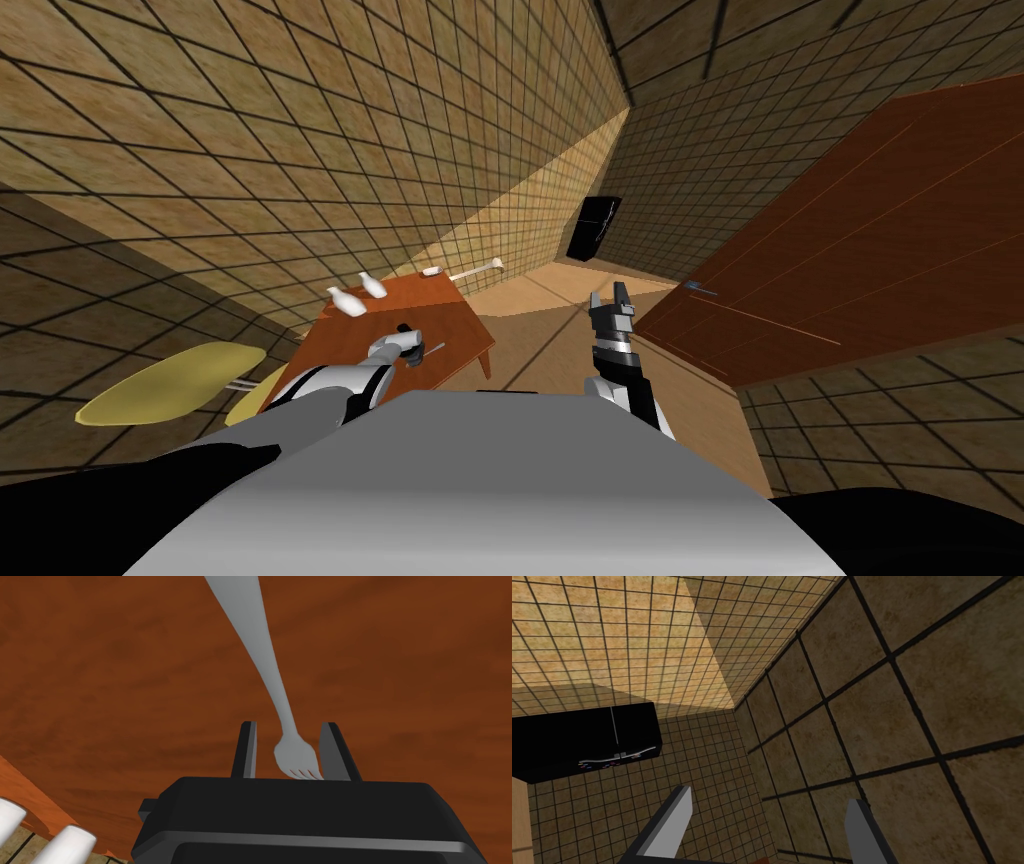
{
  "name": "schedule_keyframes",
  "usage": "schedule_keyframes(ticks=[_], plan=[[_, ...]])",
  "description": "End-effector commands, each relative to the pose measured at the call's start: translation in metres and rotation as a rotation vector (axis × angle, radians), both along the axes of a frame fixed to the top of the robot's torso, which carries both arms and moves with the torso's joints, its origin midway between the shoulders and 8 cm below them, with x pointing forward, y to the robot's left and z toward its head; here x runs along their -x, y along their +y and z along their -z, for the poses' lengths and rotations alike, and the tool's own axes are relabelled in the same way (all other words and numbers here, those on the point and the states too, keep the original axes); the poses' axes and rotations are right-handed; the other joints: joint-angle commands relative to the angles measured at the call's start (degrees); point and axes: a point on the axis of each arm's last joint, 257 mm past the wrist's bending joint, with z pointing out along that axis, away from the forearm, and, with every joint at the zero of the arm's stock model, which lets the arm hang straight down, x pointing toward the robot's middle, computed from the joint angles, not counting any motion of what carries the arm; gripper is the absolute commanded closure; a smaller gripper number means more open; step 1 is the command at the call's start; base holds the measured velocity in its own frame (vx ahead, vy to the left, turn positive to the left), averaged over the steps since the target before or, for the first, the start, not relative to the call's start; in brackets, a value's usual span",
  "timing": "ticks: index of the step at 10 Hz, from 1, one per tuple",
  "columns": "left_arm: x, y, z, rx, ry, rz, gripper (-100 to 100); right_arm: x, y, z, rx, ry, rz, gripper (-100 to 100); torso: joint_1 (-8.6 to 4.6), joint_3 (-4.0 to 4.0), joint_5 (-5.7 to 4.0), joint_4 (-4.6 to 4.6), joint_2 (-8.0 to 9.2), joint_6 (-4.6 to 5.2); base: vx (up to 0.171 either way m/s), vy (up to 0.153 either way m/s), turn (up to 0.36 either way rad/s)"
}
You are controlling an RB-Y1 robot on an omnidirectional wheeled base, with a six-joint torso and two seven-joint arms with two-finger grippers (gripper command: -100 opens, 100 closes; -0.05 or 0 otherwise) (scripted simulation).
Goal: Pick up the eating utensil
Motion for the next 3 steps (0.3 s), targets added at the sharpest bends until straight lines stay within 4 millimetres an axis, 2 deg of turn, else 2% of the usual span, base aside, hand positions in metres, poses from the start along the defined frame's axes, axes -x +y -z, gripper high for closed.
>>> schedule_keyframes(ticks=[1, 2, 3], plan=[[-0.0040, 0.0031, -0.0074, 0.000, 0.002, 0.001, 100, 0.0000, 0.0000, 0.0000, 0.000, 0.000, 0.000, 0, 0.00, 0.00, 0.00, 0.00, 0.00, 0.00, -0.054, -0.052, -0.004], [-0.0026, 0.0028, -0.0051, -0.002, -0.001, 0.002, 100, 0.0000, 0.0000, 0.0000, 0.000, 0.000, 0.000, 0, -0.05, 0.01, 0.00, 0.00, 0.00, 0.00, -0.019, -0.024, 0.003], [-0.0024, 0.0027, -0.0055, 0.000, 0.002, 0.001, 0, 0.0000, 0.0000, 0.0000, 0.000, 0.000, 0.000, 0, 0.03, -0.05, 0.02, -0.02, -0.09, 0.00, 0.000, 0.000, 0.000]])
